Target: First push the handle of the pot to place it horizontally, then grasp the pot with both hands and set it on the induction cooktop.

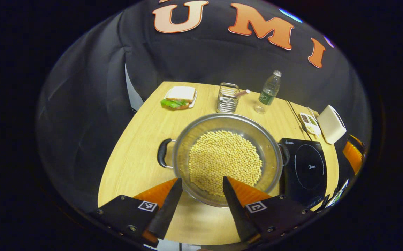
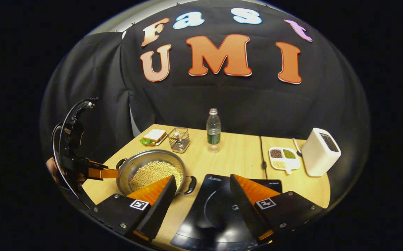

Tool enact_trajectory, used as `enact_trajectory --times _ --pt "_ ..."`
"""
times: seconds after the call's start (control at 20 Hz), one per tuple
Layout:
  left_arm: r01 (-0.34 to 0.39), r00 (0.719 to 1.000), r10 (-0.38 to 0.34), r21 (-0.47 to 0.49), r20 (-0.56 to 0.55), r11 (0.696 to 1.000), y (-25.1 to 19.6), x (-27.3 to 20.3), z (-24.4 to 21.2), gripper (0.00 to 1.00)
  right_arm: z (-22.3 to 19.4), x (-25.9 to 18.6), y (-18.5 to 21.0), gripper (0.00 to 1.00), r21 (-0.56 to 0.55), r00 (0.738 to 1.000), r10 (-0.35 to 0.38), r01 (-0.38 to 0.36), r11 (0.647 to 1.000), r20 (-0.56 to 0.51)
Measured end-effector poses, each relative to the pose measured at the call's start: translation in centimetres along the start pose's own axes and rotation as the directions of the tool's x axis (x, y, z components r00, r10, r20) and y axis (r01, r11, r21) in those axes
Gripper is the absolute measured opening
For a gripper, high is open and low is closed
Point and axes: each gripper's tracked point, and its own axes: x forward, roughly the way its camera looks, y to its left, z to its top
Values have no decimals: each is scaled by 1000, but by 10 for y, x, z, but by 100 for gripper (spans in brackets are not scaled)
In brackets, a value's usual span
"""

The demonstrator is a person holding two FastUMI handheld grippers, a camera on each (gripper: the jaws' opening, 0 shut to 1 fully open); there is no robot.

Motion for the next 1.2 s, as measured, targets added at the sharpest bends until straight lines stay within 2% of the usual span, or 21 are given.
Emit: enact_trajectory --times 0.1,0.25,0.4,0.5,0.6,0.75,0.8,0.85,1.2 --pt "21 1000 -20 5 -6 1000 23 14 8 87 -11 21 16 96 13 998 -14 15 1000 -58" --pt "56 998 -55 10 -29 998 49 38 13 87 -28 53 28 96 28 988 -47 52 998 -148" --pt "107 992 -105 24 -73 994 57 60 9 88 -53 81 32 95 31 964 -99 110 993 -248" --pt "117 990 -112 49 -82 992 62 74 12 87 -66 95 30 95 36 948 -119 136 990 -296" --pt "114 991 -108 65 -83 991 65 84 16 88 -73 106 29 93 49 937 -122 146 988 -328" --pt "119 989 -114 52 -93 991 63 98 13 87 -81 121 37 86 86 930 -79 118 989 -360" --pt "121 989 -116 46 -93 992 62 101 14 87 -86 124 39 80 96 922 -67 112 989 -382" --pt "121 989 -117 40 -95 992 62 104 12 87 -87 128 34 82 89 920 -81 124 988 -384" --pt "142 982 -137 32 -126 989 58 121 5 87 -99 149 29 71 127 899 -56 122 984 -434"
